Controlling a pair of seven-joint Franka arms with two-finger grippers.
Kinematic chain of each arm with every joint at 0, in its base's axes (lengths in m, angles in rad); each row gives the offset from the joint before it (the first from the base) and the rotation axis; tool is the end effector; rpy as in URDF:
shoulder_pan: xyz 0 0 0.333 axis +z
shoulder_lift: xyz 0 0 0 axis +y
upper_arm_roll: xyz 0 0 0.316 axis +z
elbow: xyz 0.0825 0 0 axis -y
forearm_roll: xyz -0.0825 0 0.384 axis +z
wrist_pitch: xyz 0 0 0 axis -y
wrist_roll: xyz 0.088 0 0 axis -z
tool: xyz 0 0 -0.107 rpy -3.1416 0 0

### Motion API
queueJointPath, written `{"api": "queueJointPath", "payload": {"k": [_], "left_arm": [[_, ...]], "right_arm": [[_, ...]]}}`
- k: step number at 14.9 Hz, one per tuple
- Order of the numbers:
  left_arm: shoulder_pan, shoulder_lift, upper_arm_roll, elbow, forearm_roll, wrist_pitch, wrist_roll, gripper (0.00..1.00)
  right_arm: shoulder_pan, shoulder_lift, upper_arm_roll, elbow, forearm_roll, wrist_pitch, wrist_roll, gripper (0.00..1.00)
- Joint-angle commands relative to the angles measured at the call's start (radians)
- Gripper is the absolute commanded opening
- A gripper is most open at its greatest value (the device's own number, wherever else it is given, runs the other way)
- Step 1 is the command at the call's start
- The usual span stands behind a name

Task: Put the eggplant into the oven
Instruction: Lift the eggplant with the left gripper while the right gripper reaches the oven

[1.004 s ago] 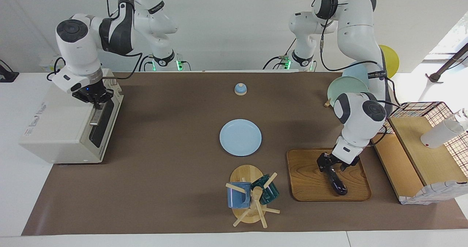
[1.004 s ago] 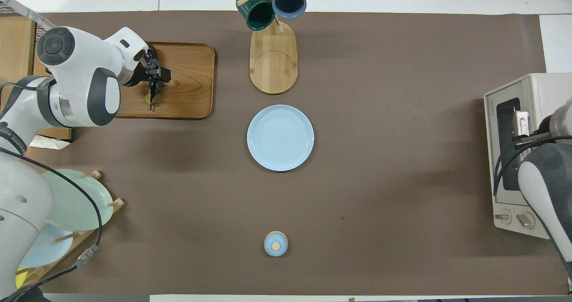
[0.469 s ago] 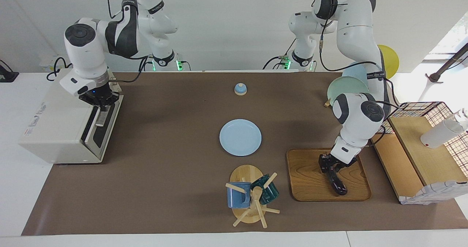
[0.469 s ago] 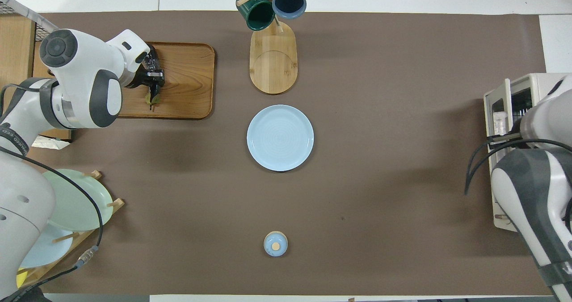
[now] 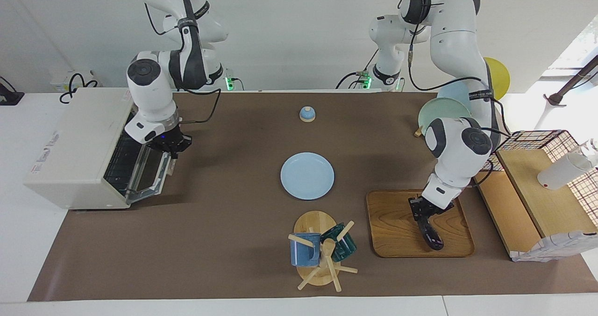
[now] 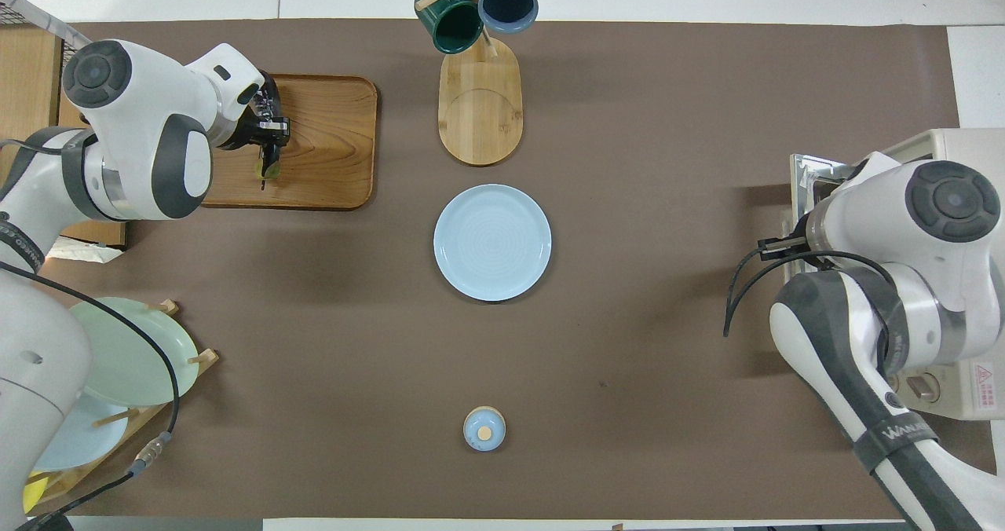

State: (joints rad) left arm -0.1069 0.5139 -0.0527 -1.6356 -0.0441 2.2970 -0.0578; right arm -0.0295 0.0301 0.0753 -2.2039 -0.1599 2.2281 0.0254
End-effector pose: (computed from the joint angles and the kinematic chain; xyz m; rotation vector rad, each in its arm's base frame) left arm 0.6883 -0.1069 0.3342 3.0563 -0.1013 0.2153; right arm 0.5326 0.0194 0.3678 3.0122 0.1788 -0.0019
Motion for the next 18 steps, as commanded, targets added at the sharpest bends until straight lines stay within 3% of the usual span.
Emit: {"api": "queueJointPath", "payload": {"k": [1,6,9,13,17,18], "left_arm": [[-0.043,-0.127,0.008,-0.018,-0.002,-0.16,-0.072,0.0],[-0.193,-0.225,0.007,-0.032,-0.06,-0.299,-0.246,0.0],[-0.319,-0.254,0.007,-0.078,-0.062,-0.283,-0.396,0.0],[-0.46,-0.313,0.005,-0.291,-0.095,-0.044,-0.456,0.0],[-0.543,-0.241,0.007,-0.316,-0.097,0.087,-0.502,0.0],[-0.556,-0.214,0.007,-0.316,-0.097,0.126,-0.511,0.0]], "right_arm": [[-0.01,0.01,-0.014,-0.019,-0.021,0.051,0.019,0.0],[-0.017,0.039,-0.014,-0.076,-0.021,0.142,0.021,0.0],[0.003,0.039,-0.012,-0.073,0.017,0.133,0.056,0.0],[0.022,0.039,-0.012,-0.065,0.101,0.117,0.07,0.0],[0.042,0.042,-0.012,0.016,0.108,-0.005,0.08,0.0],[0.054,0.041,-0.012,0.048,0.108,-0.051,0.085,0.21]]}}
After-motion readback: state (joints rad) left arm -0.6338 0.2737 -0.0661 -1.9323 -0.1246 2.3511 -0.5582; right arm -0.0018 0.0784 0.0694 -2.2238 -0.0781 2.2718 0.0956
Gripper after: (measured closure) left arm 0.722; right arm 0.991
